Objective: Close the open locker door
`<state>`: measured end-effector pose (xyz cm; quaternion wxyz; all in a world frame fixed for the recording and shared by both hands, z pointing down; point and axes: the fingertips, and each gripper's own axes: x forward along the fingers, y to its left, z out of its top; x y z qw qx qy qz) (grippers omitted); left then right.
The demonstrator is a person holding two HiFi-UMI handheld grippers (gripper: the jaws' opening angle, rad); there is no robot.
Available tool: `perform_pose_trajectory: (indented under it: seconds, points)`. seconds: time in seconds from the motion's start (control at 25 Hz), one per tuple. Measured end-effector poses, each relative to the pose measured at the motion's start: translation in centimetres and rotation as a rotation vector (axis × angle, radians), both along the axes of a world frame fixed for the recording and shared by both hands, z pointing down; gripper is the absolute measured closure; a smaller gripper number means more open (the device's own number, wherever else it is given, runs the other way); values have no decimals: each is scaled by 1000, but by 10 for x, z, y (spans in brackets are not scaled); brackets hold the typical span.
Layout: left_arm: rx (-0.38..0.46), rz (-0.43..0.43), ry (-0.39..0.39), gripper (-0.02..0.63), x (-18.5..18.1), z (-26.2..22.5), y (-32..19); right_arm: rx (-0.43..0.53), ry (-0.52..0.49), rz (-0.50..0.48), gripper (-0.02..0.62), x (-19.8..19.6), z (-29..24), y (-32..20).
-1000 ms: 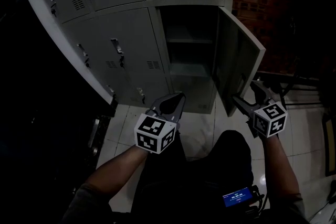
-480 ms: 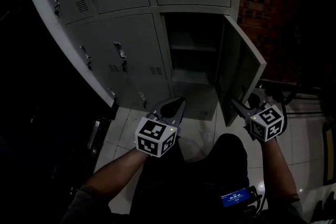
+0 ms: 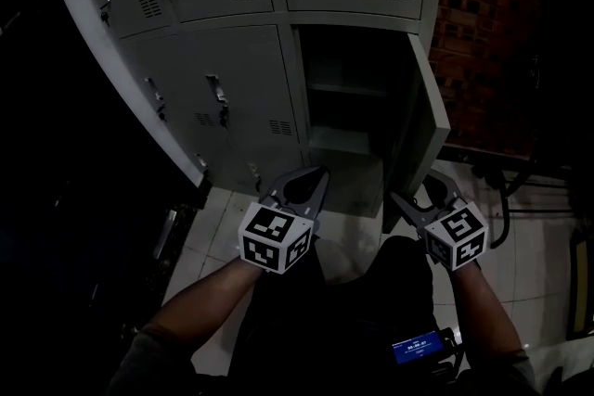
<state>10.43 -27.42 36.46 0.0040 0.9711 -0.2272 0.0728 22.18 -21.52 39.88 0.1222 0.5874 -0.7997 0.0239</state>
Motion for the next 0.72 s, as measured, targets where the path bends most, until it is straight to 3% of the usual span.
perform_pose_trajectory:
  seconds: [0.52,0.72]
  points:
    - [3,-44,3,604,-17,-2,-17,4,-11,71,342,-26,0,-16]
    - [7,-71,3,604,-32,-1,-24,15,-2,43,370,-46,-1,-26]
